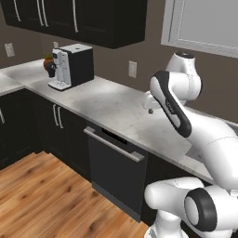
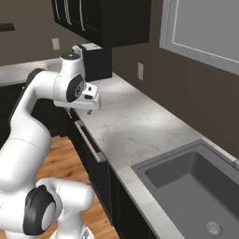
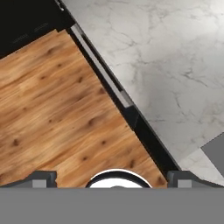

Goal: Open the dishwasher door and pull out the top rack.

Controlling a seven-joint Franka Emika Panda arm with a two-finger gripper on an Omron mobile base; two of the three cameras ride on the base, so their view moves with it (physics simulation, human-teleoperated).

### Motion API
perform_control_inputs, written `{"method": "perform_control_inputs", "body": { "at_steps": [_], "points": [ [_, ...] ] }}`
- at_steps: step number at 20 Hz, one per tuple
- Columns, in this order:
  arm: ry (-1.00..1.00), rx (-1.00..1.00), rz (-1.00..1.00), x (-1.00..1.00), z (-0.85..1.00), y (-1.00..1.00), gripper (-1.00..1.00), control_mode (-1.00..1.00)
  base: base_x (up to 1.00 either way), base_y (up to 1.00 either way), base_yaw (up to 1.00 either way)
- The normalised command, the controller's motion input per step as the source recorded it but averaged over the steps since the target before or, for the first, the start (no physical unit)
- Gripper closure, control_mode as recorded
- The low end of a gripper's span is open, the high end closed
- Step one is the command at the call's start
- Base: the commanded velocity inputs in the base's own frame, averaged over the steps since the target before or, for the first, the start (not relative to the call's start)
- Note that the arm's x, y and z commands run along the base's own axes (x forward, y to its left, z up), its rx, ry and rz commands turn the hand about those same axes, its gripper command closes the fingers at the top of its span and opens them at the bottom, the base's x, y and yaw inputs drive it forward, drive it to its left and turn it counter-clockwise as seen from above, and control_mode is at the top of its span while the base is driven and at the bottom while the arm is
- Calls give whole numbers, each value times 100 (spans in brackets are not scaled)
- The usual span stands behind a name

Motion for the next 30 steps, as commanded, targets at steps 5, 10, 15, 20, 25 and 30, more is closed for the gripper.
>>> {"method": "perform_control_inputs", "body": {
  "at_steps": [5,10,15,20,25,30],
  "points": [
    [0,-2,-1,-11,-13,63,-100,-100,0,0,0],
    [0,-10,-3,-7,-17,73,-100,-100,0,0,0],
    [-1,-14,-4,0,-15,56,-100,-100,0,0,0],
    [0,-14,-2,0,-22,38,-100,-100,0,0,0],
    [-6,-19,0,0,-33,32,-100,-100,0,0,0],
    [-9,-23,0,0,-40,24,-100,-100,0,0,0]
  ]
}}
